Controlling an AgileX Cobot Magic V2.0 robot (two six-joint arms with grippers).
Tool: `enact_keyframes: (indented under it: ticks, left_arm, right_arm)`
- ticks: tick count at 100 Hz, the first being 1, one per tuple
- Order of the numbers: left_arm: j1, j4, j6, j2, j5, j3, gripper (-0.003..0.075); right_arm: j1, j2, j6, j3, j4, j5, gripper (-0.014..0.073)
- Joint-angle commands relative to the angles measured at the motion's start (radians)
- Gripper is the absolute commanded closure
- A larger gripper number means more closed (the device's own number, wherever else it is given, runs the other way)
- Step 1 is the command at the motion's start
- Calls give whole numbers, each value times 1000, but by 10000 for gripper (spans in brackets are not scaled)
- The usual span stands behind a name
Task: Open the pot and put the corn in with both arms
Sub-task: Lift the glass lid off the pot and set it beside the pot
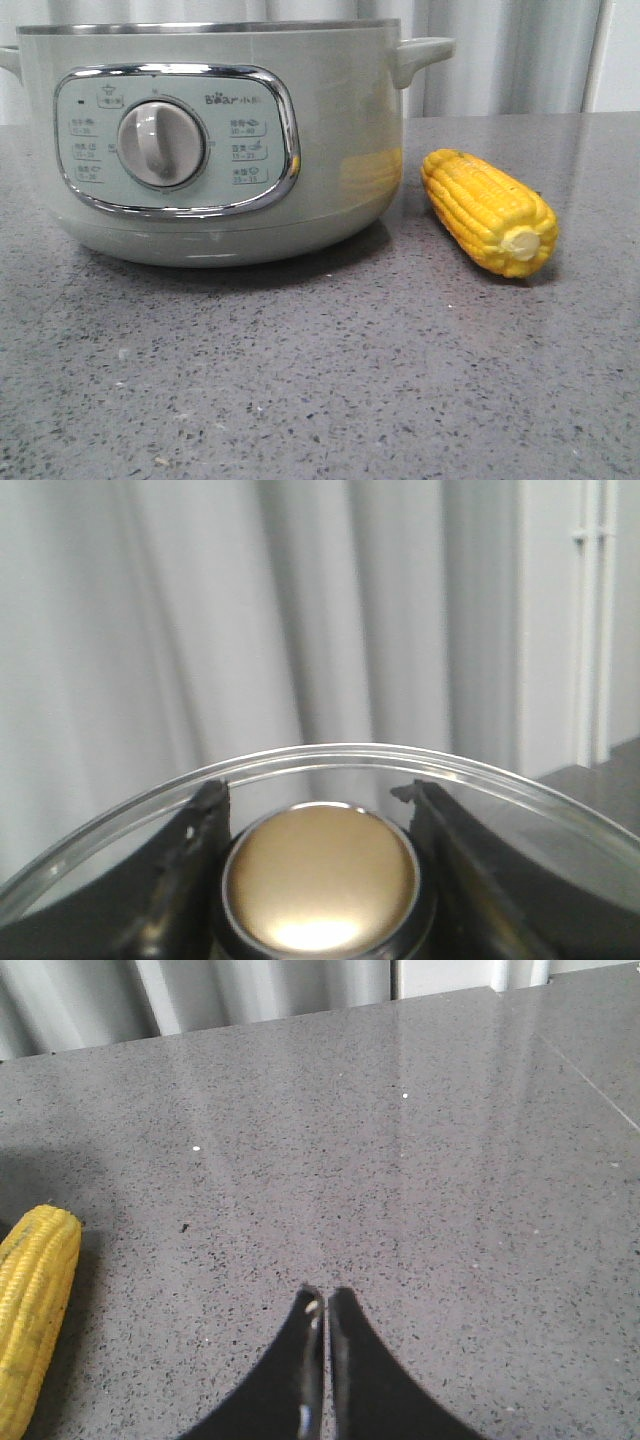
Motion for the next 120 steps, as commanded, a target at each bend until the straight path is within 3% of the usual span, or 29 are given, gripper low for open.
enact_keyframes:
  ticks: [1, 24, 52, 87, 98, 120]
  left_arm:
    - [64, -3, 3, -83, -82, -50, 741]
    - [305, 0, 54, -202, 128, -40, 741]
    - [520, 0, 54, -333, 132, 145, 741]
    - [536, -9, 29, -415, -129, 469, 741]
    - [531, -9, -59, -394, -157, 519, 741]
    - [499, -5, -62, -284, -224, 547, 741]
  right_arm:
    - [2, 13, -11, -26, -7, -72, 667]
    - [2, 13, -11, -26, -7, -72, 667]
    - [2, 13, -11, -26, -7, -72, 667]
    - [2, 13, -11, -26, -7, -74, 667]
    - [2, 13, -11, -26, -7, -74, 667]
    - [2, 13, -11, -26, -7, -74, 667]
